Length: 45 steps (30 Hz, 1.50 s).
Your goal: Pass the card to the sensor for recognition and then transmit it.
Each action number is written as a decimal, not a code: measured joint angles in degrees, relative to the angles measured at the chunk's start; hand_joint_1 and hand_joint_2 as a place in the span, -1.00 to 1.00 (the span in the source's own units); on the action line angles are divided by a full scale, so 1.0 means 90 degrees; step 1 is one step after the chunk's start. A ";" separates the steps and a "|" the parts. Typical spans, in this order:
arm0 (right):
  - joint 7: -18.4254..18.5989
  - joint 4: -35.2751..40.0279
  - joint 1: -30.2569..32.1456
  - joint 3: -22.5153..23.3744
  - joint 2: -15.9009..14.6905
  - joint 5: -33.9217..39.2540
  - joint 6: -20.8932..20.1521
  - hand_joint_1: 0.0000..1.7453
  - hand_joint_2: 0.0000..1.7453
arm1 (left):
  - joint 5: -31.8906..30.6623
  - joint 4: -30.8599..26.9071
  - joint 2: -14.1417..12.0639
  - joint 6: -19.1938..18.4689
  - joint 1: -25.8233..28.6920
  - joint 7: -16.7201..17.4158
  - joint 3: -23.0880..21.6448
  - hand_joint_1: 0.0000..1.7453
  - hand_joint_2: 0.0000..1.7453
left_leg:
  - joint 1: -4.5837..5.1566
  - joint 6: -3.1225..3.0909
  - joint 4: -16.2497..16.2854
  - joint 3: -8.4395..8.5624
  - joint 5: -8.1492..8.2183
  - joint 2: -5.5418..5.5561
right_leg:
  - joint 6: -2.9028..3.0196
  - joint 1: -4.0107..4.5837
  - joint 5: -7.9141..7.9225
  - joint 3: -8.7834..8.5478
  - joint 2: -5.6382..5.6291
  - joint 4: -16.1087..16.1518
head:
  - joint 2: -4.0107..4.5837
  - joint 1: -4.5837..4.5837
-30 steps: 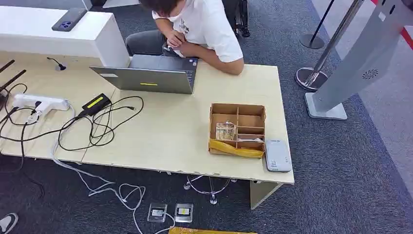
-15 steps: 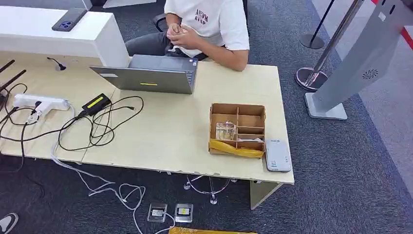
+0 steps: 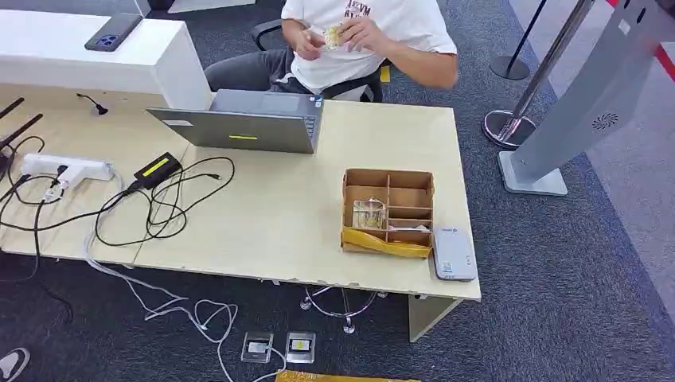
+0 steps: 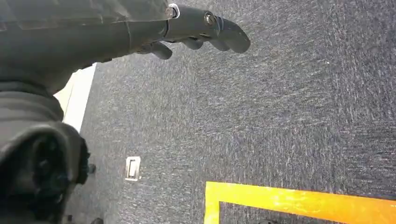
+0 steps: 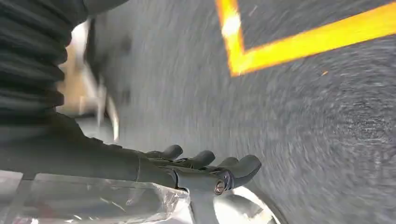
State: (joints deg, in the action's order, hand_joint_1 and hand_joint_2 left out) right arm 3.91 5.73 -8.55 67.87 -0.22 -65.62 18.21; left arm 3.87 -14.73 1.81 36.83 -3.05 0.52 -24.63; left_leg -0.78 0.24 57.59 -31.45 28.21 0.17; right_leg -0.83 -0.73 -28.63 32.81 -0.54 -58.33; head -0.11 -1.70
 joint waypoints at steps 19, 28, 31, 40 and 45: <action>-0.0575 0.0000 -0.0166 0.1765 -0.0357 0.2278 0.0066 -1.00 1.00 | 0.0274 0.0000 -0.0012 -0.0024 -0.0003 -0.0005 -0.0265 -1.00 -1.00 | 0.0001 0.0000 0.0001 0.0001 0.0000 0.0000 | 0.0000 -0.0001 0.0000 -0.0002 0.0000 0.0000 | 0.0000 -0.0002; -0.1997 0.0107 -0.0470 0.1935 -0.0826 0.4475 -0.0132 -1.00 1.00 | 0.0663 0.0000 -0.0019 -0.0024 -0.0014 -0.0039 -0.0496 -1.00 -1.00 | 0.0017 -0.0007 0.0001 0.0000 -0.0001 -0.0001 | -0.0015 -0.0019 0.0010 -0.0001 -0.0002 0.0000 | 0.0000 0.0005; -0.2985 0.0373 -0.0859 0.1979 -0.1114 0.5214 -0.0488 -1.00 1.00 | 0.0803 0.0000 -0.0039 -0.0012 -0.0030 -0.0061 -0.0614 -1.00 -1.00 | 0.0026 -0.0017 0.0002 -0.0003 -0.0006 -0.0007 | -0.0025 -0.0028 0.0016 0.0000 -0.0010 0.0000 | 0.0000 0.0002; -0.1485 0.4462 -0.0456 -0.0260 -0.1445 0.8210 0.1979 -1.00 1.00 | 0.1355 0.0000 -0.0056 0.0117 -0.0058 -0.0228 -0.0954 -1.00 -1.00 | 0.0096 -0.0068 -0.0003 -0.0147 0.0003 -0.0041 | -0.0072 -0.0096 0.0018 0.0017 -0.0042 -0.0027 | 0.0000 0.0005; -0.0910 0.7145 -0.0452 -0.1974 -0.1539 0.6085 0.2006 -1.00 1.00 | 0.1464 -0.0002 -0.0053 0.0126 -0.0190 -0.0270 -0.1200 -1.00 -1.00 | 0.0098 -0.0096 0.0001 -0.0096 0.0023 -0.0084 | -0.0082 -0.0096 0.0020 -0.0003 -0.0076 -0.0011 | 0.0000 0.0010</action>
State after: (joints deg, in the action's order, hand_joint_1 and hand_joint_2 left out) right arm -4.28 70.03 -12.62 50.10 -14.07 -10.86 36.26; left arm 17.05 -14.75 1.33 37.97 -4.76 -1.90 -35.43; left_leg 0.10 -0.62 57.60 -32.32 28.42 -0.59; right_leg -1.57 -1.60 -28.45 32.79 -1.22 -58.43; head -0.11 -1.62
